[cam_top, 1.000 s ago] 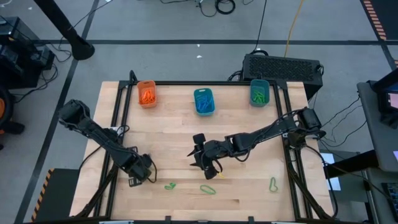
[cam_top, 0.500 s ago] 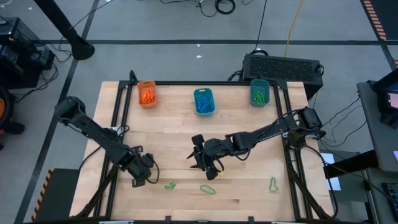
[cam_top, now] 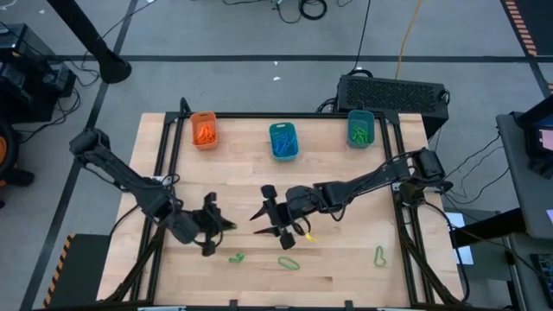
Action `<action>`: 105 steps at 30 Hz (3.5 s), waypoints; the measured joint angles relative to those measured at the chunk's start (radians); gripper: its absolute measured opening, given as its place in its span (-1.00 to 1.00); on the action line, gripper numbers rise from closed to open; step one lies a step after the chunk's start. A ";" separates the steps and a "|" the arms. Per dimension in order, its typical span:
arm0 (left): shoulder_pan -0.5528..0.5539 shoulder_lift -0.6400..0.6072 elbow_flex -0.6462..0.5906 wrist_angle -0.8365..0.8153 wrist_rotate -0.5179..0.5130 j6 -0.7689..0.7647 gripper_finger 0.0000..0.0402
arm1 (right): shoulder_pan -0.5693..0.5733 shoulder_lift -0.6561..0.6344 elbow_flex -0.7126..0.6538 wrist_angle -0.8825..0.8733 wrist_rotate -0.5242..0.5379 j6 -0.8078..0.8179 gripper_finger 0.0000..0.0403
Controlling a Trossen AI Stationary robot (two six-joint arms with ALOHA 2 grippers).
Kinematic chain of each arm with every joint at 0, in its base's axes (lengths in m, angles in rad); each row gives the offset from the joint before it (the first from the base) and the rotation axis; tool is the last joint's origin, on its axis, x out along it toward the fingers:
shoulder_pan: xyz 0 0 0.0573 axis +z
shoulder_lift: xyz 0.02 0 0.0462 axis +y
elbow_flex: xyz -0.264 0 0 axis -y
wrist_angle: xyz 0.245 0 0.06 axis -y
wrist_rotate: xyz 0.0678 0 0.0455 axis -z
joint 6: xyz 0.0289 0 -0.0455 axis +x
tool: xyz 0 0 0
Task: Sort rubber bands into baskets
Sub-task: Put the green rubber band into the dark blue bin
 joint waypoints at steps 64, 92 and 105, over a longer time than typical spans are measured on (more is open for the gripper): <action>0.104 0.020 -0.001 -0.210 -0.080 0.116 0.04 | -0.175 -0.195 0.000 -0.591 0.225 0.093 -1.00; 0.014 -0.109 -0.090 -0.376 -0.058 -0.196 0.04 | -1.086 -0.422 -0.351 -0.803 0.373 0.244 -1.00; 0.012 -0.109 -0.090 -0.380 -0.018 -0.216 0.04 | -1.146 -0.330 -0.351 -0.797 0.399 0.289 -0.89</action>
